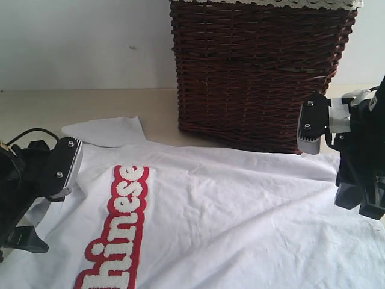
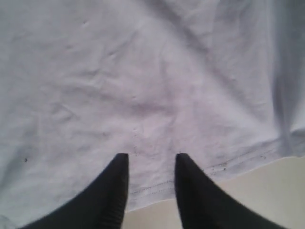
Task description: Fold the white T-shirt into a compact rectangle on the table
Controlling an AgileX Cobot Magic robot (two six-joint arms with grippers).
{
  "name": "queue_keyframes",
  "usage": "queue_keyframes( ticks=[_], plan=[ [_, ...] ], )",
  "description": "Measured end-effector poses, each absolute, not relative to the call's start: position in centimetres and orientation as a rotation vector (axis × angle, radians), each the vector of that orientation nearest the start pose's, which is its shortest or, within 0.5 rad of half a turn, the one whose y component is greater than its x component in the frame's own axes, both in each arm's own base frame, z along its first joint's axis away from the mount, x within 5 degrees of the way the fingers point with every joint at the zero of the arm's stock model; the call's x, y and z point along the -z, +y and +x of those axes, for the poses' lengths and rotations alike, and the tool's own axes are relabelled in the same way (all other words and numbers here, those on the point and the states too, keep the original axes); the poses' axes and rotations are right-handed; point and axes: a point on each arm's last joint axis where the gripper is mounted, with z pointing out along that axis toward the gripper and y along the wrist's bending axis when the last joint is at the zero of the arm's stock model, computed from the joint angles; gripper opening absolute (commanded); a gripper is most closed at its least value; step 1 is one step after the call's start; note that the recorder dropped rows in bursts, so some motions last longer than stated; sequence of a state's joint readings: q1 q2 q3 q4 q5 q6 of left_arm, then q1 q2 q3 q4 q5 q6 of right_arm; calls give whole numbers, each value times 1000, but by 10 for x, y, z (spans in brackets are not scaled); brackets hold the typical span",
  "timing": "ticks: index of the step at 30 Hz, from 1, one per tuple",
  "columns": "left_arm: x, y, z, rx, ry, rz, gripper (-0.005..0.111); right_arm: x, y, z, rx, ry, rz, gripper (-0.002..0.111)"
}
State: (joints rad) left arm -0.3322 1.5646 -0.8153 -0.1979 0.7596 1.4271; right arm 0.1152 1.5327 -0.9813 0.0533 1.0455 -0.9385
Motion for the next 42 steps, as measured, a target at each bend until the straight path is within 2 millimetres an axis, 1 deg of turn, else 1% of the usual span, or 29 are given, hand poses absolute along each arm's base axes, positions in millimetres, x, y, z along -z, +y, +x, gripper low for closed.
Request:
queue_keyframes(
  ticks=[2, 4, 7, 11, 14, 19, 21, 27, 30, 34, 38, 40, 42],
  plan=[
    [-178, -98, 246, -71, -2305, -2432, 83, -223, 35, 266, -23, 2660, -1500, 66],
    [-176, -98, 246, -76, -2299, -2428, 83, -222, 35, 267, -11, 2646, -1494, 66],
    [-171, -98, 247, -90, -2287, -2416, 83, -214, 33, 264, 18, 2623, -1543, 67],
    [-165, -98, 248, -103, -2277, -2402, 83, -196, 26, 257, 123, 2588, -1655, 75],
    [-164, -99, 249, -100, -2279, -2402, 83, -186, 22, 251, 175, 2552, -1724, 75],
    [-157, -99, 251, -109, -2272, -2389, 83, -166, 21, 243, 179, 2450, -1877, 75],
    [-154, -99, 251, -115, -2267, -2382, 83, -158, 22, 241, 179, 2419, -1910, 75],
    [-143, -100, 253, -140, -2248, -2354, 83, -144, 24, 250, 224, 2331, -1905, 75],
    [-138, -100, 255, -137, -2246, -2351, 83, -136, 24, 254, 221, 2327, -1905, 75],
    [-132, -100, 257, -138, -2243, -2346, 83, -123, 25, 257, 201, 2339, -1920, 69],
    [-122, -101, 259, -138, -2238, -2337, 83, -117, 25, 258, 192, 2341, -1929, 68],
    [-116, -101, 260, -141, -2235, -2328, 78, -116, 25, 259, 188, 2346, -1932, 68],
    [-113, -101, 261, -145, -2231, -2323, 66, -115, 25, 259, 181, 2352, -1934, 68]
  ],
)
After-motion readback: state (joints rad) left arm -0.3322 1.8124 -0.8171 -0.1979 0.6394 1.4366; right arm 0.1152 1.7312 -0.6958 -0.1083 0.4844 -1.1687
